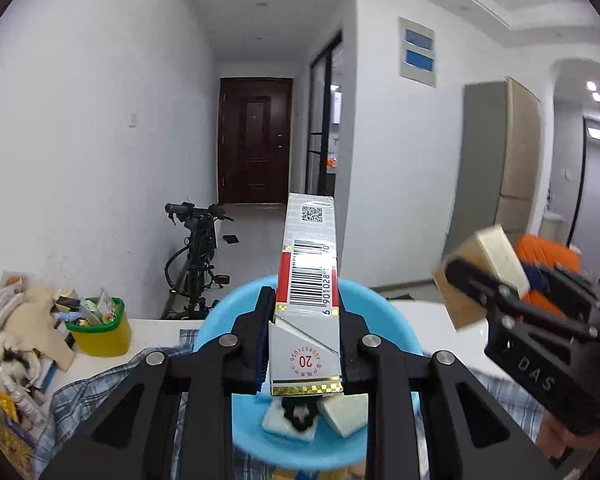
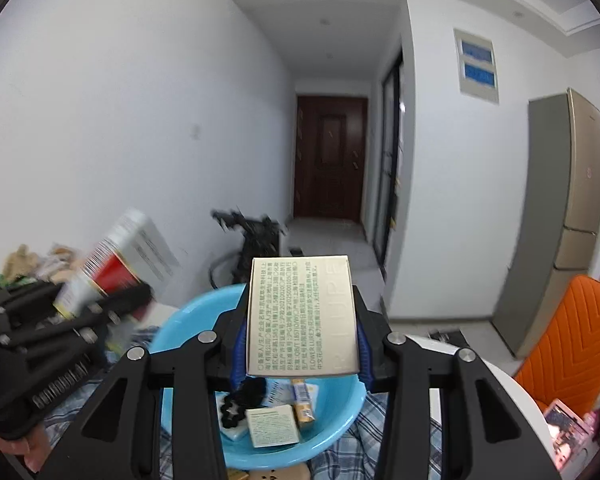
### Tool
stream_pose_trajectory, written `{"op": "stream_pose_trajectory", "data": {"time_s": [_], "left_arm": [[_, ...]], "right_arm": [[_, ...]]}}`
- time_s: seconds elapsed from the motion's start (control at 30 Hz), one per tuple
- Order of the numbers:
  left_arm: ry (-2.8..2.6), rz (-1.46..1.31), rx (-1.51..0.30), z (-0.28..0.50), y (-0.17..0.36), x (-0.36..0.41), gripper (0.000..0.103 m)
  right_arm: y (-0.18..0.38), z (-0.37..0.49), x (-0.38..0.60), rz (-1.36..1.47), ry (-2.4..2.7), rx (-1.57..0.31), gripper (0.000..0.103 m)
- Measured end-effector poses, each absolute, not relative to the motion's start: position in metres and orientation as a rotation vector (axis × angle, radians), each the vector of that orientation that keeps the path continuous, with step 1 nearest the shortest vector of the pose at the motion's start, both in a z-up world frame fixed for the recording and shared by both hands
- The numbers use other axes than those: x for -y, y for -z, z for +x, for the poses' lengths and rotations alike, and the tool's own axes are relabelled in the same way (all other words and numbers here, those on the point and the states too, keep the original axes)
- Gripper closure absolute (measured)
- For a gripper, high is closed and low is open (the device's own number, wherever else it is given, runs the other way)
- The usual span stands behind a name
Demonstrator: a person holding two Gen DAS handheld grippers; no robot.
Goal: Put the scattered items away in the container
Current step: 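Lower the medicine box and soap box into the basin with both grippers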
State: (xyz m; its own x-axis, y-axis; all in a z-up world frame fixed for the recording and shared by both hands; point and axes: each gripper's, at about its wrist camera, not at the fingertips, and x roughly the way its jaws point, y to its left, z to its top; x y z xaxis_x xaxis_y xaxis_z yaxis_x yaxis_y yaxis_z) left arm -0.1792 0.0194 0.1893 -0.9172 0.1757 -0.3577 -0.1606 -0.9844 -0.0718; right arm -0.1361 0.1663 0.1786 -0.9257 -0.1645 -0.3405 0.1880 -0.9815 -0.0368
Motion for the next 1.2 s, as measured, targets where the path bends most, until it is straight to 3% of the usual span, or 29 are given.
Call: {"op": "stream_pose_trajectory", "data": {"time_s": [0.33, 0.47, 0.53, 0.63, 0.77, 1.2], "left_arm": [[-2.888, -0.703, 0.098, -0.271, -0.193, -0.014, 0.077], [-2.938, -0.723, -0.002, -0.305, -0.199, -0.02, 0.077], [-2.956, -0.754, 0.003, -0.316, -0.207, -0.02, 0.077], [-2.947, -0.729, 0.095, -0.317, -0.219, -0.015, 0.077], [-2.966, -0.732, -0.012, -0.318, -0.228, -0.02, 0.077], [-2.933, -0.914, -0.094, -0.326, -0.252, -0.029, 0.077]], "right_arm": [[-0.178, -0.216, -0.173, 0.645, 2.88, 0.034, 0.063], [-0.186, -0.233, -0.159, 0.609, 2.981, -0.12, 0.063], [-0.191, -0.243, -0.161, 0.663, 2.917, -0.014, 0.063], [-0.2, -0.246, -0.161, 0.666, 2.964, -0.062, 0.063], [-0.21, -0.25, -0.162, 0.692, 2.921, -0.067, 0.063], [-0.245, -0.265, -0.154, 0.84, 2.835, -0.087, 0.063]]}}
